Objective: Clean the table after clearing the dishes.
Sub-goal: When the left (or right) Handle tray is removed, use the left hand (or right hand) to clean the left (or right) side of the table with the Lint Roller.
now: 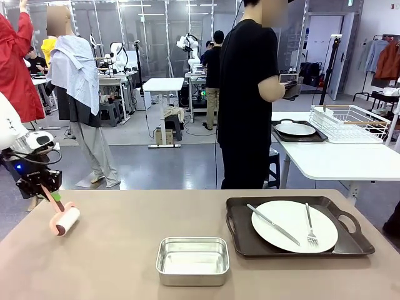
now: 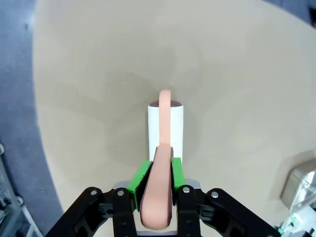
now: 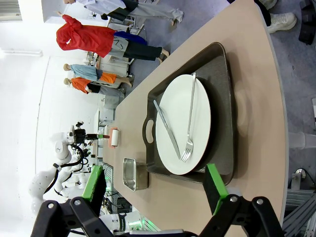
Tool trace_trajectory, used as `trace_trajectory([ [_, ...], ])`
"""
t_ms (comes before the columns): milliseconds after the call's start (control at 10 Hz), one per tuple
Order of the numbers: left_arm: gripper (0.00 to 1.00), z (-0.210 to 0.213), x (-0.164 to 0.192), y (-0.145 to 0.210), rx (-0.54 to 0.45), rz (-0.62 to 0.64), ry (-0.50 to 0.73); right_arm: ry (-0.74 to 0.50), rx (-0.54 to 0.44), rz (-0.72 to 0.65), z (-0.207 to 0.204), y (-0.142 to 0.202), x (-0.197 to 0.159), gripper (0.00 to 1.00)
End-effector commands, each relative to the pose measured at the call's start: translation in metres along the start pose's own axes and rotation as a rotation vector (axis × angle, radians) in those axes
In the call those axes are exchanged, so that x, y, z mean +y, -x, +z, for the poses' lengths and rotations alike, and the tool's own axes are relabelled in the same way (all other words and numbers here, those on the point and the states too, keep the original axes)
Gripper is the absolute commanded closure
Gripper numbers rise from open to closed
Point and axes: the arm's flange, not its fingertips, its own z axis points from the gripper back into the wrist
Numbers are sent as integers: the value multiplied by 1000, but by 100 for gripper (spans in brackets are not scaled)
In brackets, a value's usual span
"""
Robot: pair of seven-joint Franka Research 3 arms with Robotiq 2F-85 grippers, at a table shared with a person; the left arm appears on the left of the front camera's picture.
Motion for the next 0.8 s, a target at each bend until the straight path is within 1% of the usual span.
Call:
trace_trajectory([
  [0, 77, 24, -7, 5, -58, -3, -65, -9, -2, 3, 1, 3, 2, 0],
  [100, 77, 42, -15, 9, -69, -25, -20, -9, -2, 3, 1, 3, 2, 0],
  [200, 77, 66, -25, 15, -93, -54, -3, -9, -2, 3, 1, 3, 2, 0],
  [300, 77, 92, -33, 21, -105, -26, -44, -9, -2, 3, 1, 3, 2, 0],
  [400, 77, 114, -41, 26, -109, -10, -13, -9, -2, 3, 1, 3, 2, 0],
  [500, 77, 124, -44, 30, -126, -5, 7, -9, -2, 3, 1, 3, 2, 0],
  [600, 77, 100, -34, 14, -126, -40, -16, -9, -2, 3, 1, 3, 2, 0],
  [700, 77, 100, -34, 14, -126, -40, -16, -9, -2, 3, 1, 3, 2, 0],
])
